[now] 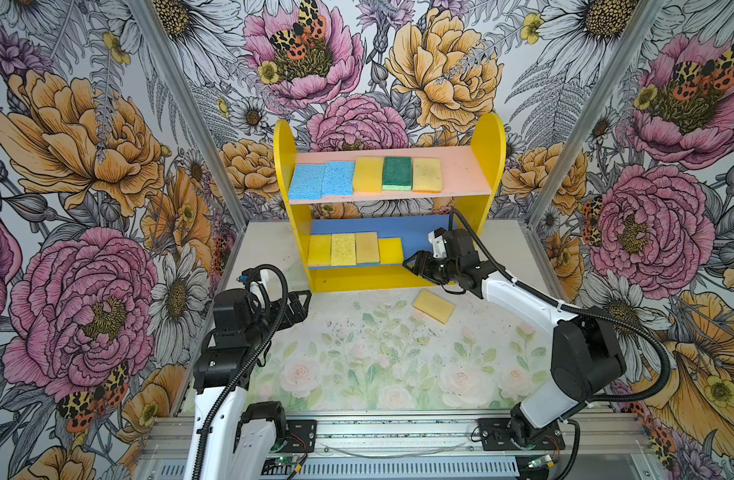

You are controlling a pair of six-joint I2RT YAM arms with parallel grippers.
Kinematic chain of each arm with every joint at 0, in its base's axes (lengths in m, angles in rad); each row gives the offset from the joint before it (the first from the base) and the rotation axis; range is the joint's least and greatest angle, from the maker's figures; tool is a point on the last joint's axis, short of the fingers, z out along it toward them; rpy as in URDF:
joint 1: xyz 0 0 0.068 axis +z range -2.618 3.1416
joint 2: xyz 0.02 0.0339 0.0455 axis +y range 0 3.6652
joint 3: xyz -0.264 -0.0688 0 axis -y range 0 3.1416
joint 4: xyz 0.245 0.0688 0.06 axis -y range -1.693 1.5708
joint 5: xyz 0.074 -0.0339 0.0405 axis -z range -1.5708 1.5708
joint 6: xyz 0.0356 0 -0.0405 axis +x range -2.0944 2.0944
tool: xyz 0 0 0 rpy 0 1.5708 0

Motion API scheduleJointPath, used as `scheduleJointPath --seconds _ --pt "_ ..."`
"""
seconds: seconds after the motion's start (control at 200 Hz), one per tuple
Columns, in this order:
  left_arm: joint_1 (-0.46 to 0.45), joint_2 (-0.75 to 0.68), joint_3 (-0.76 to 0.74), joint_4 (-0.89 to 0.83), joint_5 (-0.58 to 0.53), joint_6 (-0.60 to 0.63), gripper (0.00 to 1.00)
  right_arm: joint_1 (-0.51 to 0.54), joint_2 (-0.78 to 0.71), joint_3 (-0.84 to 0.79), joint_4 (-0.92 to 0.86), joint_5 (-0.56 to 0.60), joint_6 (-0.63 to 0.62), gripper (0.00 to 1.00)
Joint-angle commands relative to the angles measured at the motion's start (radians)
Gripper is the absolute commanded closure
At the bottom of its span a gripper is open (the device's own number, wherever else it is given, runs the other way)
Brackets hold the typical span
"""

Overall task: Place and organize the cleaning sponges onto the shelf
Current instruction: 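Move the right gripper down toward the pale yellow sponge on the table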

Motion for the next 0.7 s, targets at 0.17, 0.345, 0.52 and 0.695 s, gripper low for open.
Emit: scheduleJointPath --seconds 0.17,0.345,0.52,0.695 --pt "-0.071 0.008 -0.020 0.021 0.024 0.025 0.01 0.005 -0.190 -0.237 -0.098 0.100 -0.050 0.35" --pt "-0.113 0.053 -0.025 0.031 0.051 0.024 0.01 -0.037 -0.250 -0.378 -0.129 0.141 -0.087 0.31" --pt "-0.135 0.091 -0.027 0.037 0.078 0.025 0.01 -0.090 -0.248 -0.405 -0.128 0.146 -0.125 0.29" --pt "-0.159 0.089 -0.028 0.040 0.078 0.025 0.01 -0.138 -0.216 -0.374 -0.124 0.197 -0.156 0.26"
